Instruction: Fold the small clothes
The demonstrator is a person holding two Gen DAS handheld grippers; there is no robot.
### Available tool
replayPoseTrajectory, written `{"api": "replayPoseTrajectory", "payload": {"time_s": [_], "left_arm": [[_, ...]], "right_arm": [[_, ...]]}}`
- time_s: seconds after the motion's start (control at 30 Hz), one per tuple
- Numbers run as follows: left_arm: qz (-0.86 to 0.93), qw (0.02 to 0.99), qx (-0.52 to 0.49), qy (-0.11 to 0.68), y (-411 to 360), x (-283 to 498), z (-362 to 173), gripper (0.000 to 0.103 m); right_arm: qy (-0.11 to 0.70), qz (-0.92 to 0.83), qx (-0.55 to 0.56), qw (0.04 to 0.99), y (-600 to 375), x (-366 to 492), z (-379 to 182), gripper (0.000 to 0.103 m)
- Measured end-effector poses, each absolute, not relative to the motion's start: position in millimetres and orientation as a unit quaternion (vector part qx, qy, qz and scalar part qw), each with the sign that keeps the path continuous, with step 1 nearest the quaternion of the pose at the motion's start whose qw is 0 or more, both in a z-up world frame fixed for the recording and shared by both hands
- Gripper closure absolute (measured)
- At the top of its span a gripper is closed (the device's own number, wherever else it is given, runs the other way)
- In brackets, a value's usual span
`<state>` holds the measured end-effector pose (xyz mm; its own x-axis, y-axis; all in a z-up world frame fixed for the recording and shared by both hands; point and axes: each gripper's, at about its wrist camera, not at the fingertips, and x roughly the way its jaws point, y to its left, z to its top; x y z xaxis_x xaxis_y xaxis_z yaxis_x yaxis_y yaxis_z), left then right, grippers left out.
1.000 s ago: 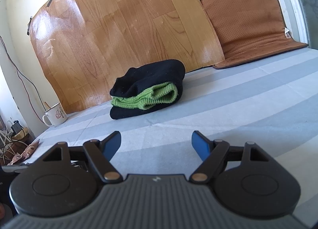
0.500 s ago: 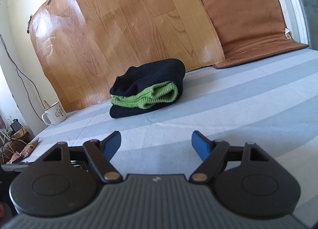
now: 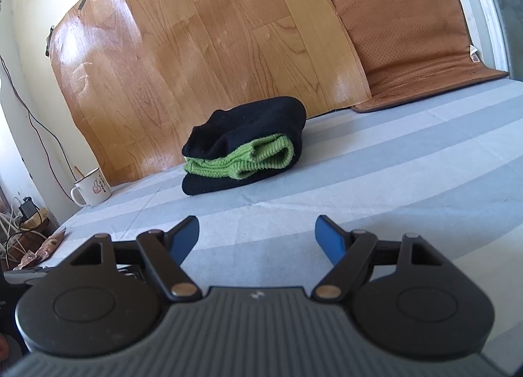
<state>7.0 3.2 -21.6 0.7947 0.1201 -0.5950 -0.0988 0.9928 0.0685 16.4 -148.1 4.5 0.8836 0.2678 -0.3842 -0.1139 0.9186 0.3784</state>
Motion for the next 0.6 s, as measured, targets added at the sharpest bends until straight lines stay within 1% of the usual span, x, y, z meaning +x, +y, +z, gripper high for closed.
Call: {"api": "replayPoseTrajectory", "payload": {"time_s": [0.6], "left_arm": [[0.065,0.946,0.016,0.317,3.1,8.7,-22.6,0.000]], "right_arm": [[0.217,0.096,0.181,0.955,-150.6,14.5,5.7,0.023]]}}
